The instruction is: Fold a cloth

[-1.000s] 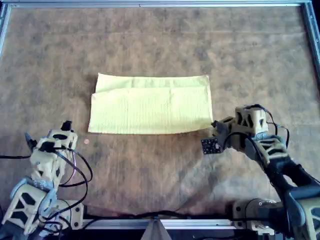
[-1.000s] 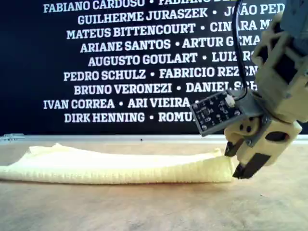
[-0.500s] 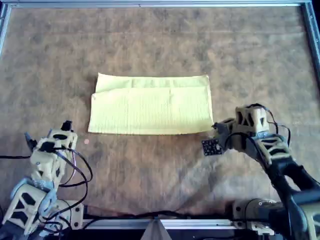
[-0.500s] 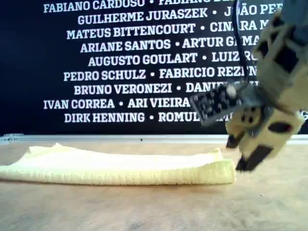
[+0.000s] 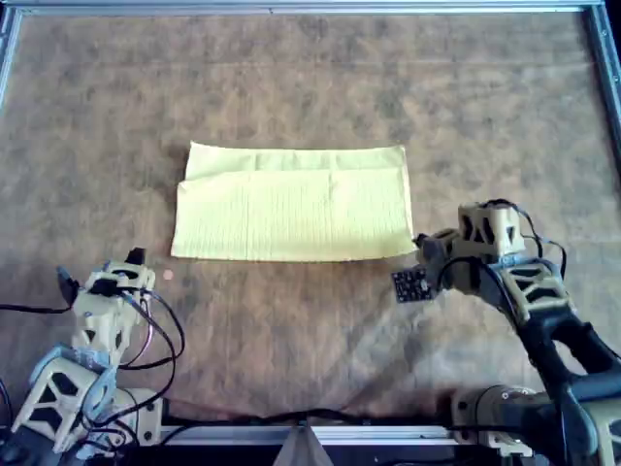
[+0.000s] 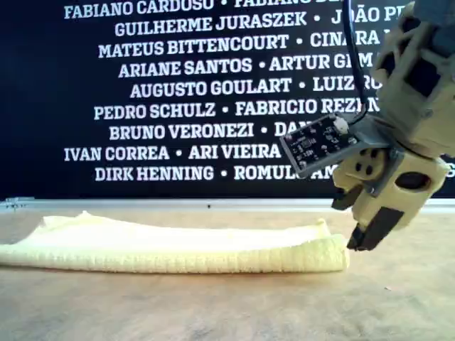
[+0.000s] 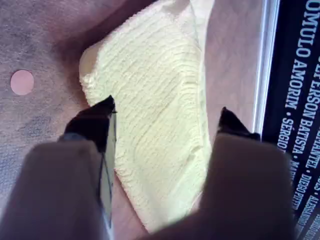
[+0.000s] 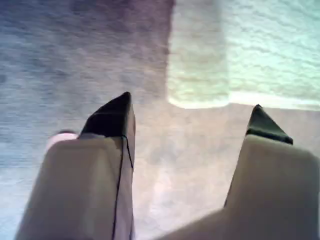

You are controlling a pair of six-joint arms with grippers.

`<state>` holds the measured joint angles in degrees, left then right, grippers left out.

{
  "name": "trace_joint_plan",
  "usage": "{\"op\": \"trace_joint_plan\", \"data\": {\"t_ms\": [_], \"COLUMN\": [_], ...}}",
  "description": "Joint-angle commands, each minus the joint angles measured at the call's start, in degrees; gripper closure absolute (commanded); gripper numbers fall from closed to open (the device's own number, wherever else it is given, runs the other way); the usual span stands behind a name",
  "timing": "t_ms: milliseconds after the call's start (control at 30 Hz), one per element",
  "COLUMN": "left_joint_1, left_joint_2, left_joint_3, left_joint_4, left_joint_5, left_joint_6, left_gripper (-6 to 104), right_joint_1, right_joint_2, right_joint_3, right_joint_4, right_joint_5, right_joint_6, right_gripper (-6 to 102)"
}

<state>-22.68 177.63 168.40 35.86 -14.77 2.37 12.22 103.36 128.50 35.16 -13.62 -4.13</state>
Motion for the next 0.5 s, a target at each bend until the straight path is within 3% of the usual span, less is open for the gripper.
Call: {"op": "trace_joint_plan", "data": {"t_ms": [0, 467], "left_joint_1": [-0.2, -0.2], "left_joint_2": [0.7, 0.7], "left_joint_3": [-1.4, -1.1], "left_joint_4": [-0.2, -0.2], "left_joint_5": [-0.4, -0.4], "left_joint_6": [0.2, 0.2], "left_gripper": [25, 25], "right_joint_1": [0.3, 6.3], "right_joint_2": [-1.9, -17.6], "right_joint_3": [-5.8, -17.1], "right_joint_4": [-0.2, -0.2], "right_joint_5": [-0.5, -0.5], "right_joint_6": [0.35, 0.44], "right_gripper": [5, 5]}}
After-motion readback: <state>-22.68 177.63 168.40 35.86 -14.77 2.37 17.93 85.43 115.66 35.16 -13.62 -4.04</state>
